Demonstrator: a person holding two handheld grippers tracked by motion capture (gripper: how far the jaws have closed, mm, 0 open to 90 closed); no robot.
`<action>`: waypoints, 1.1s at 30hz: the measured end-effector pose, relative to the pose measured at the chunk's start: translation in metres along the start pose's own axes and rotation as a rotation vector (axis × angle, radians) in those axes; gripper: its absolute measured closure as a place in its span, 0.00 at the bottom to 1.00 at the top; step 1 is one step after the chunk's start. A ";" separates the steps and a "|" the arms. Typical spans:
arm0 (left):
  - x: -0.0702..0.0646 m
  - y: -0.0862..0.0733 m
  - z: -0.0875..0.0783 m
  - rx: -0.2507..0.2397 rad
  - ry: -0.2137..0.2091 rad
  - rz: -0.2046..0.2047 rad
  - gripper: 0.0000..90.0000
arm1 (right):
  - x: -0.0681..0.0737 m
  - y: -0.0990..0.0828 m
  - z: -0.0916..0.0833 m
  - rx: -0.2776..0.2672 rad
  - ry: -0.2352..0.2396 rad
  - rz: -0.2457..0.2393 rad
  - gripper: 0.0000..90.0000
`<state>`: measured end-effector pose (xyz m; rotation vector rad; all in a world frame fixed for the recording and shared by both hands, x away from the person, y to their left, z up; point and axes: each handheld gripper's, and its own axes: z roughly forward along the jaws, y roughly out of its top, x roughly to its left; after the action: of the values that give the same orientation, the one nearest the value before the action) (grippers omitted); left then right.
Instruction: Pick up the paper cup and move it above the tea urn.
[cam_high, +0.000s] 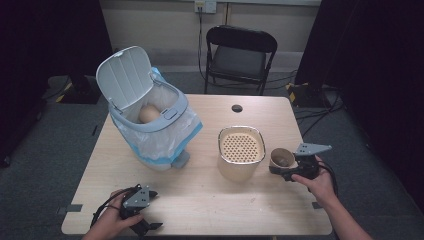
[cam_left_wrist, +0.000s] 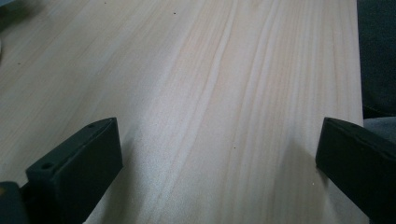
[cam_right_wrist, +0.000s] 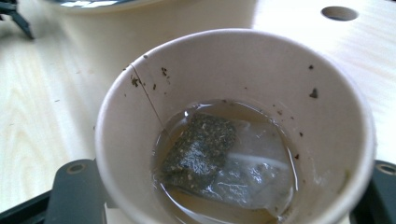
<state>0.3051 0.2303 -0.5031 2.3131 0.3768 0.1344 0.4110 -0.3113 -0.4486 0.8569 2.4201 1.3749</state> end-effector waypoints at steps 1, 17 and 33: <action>0.000 0.000 0.000 0.005 -0.002 0.001 0.00 | -0.003 0.002 0.000 0.003 -0.007 -0.004 0.29; 0.000 0.000 0.000 0.001 0.001 0.000 0.00 | -0.040 0.024 0.012 0.020 -0.061 -0.014 0.29; 0.000 0.000 0.000 0.003 -0.002 0.002 0.00 | -0.060 0.052 0.031 0.006 -0.089 -0.027 0.30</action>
<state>0.3052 0.2304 -0.5029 2.3161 0.3740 0.1324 0.4930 -0.3048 -0.4270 0.8641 2.3613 1.2928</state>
